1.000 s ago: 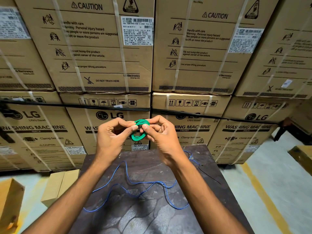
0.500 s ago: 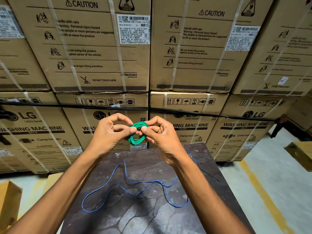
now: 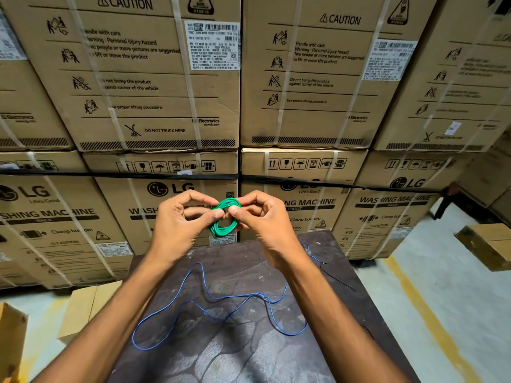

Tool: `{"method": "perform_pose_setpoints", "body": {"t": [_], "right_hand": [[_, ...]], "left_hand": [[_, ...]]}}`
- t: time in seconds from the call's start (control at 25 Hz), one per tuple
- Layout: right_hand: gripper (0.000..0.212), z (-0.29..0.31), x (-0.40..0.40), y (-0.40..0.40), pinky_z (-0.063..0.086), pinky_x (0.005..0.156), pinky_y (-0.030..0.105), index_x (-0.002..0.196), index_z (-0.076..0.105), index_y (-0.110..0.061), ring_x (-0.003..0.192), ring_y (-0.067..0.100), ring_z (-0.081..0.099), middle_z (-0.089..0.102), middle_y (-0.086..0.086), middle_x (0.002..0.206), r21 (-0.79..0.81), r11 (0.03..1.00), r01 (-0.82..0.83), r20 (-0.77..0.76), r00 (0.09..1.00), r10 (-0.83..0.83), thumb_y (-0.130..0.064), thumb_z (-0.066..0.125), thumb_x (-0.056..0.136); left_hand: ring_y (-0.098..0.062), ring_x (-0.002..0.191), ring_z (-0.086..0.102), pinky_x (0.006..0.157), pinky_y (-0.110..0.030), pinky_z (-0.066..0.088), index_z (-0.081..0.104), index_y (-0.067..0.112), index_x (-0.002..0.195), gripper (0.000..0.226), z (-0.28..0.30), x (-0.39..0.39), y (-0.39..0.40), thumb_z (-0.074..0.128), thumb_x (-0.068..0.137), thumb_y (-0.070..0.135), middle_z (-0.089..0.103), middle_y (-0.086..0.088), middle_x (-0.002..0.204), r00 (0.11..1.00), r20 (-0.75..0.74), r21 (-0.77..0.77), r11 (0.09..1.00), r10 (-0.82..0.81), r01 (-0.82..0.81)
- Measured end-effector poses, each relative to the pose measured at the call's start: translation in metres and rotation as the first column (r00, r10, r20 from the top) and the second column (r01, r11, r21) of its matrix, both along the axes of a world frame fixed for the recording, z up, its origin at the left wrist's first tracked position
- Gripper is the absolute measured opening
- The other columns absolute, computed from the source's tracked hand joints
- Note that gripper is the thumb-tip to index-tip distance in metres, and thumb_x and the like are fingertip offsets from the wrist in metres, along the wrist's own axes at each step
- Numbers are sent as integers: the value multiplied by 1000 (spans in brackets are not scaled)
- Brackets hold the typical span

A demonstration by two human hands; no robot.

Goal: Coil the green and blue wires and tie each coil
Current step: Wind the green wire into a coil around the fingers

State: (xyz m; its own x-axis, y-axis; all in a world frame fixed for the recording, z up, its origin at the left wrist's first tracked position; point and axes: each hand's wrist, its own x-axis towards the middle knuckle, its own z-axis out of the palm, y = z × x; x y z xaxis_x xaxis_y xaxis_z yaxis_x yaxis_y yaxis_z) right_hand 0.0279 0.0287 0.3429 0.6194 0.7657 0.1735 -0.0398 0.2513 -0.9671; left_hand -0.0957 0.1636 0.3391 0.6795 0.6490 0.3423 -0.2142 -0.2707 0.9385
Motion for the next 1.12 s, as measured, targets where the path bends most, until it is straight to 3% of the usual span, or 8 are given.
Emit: {"method": "perform_pose_setpoints", "body": {"t": [0.2, 0.4, 0.56, 0.76, 0.92, 1.12], "right_hand": [[14, -2, -8, 5, 60, 64, 29, 90, 72, -10, 77, 16, 70, 77, 8, 86, 18, 997, 80, 18, 997, -81, 3, 76, 89], [15, -3, -5, 11, 63, 81, 39, 106, 77, -6, 93, 21, 75, 79, 14, 104, 51, 986, 162, 19, 986, -163, -5, 76, 91], [12, -8, -6, 10, 61, 71, 28, 101, 72, -3, 84, 14, 73, 78, 12, 96, 51, 970, 236, 8, 971, -237, 3, 73, 91], [10, -11, -13, 10, 59, 67, 23, 97, 66, 4, 82, 16, 70, 74, 14, 92, 99, 942, 321, -9, 947, -321, 10, 71, 90], [10, -14, -18, 14, 60, 75, 28, 95, 68, 3, 88, 21, 69, 74, 23, 95, 106, 925, 364, 12, 930, -368, 10, 72, 89], [12, -17, -25, 17, 58, 81, 35, 91, 70, -3, 88, 17, 71, 76, 20, 96, 83, 914, 396, 31, 916, -400, 7, 74, 88]], "left_hand": [[-8, 74, 74, 68, -20, 59, 70, 8, 80, 17, -1, 1, 5, 80, 77, -5, 79, 3, 81, 998, 48, 33, 999, 32, -33], [-11, 75, 73, 74, -26, 62, 70, 17, 74, 23, 3, 12, 15, 80, 77, -4, 79, 2, 81, 994, 106, 3, 1000, 0, -1], [-14, 76, 73, 76, -34, 62, 74, 27, 70, 20, -4, 19, 17, 83, 73, 9, 79, 1, 82, 994, 91, -32, 998, -54, 58], [-8, 77, 74, 75, -23, 61, 78, 30, 80, 20, -8, 19, 14, 83, 72, 13, 80, 3, 84, 990, 115, -37, 995, -86, 91], [-9, 96, 74, 89, -27, 60, 75, 14, 120, 36, -10, 15, 11, 78, 85, 4, 79, -2, 106, 999, 42, 98, 995, -31, 26], [0, 104, 70, 91, -16, 55, 74, 16, 120, 30, -7, 2, 11, 75, 91, 16, 75, 2, 115, 995, -39, 460, 885, 97, -68]]}}
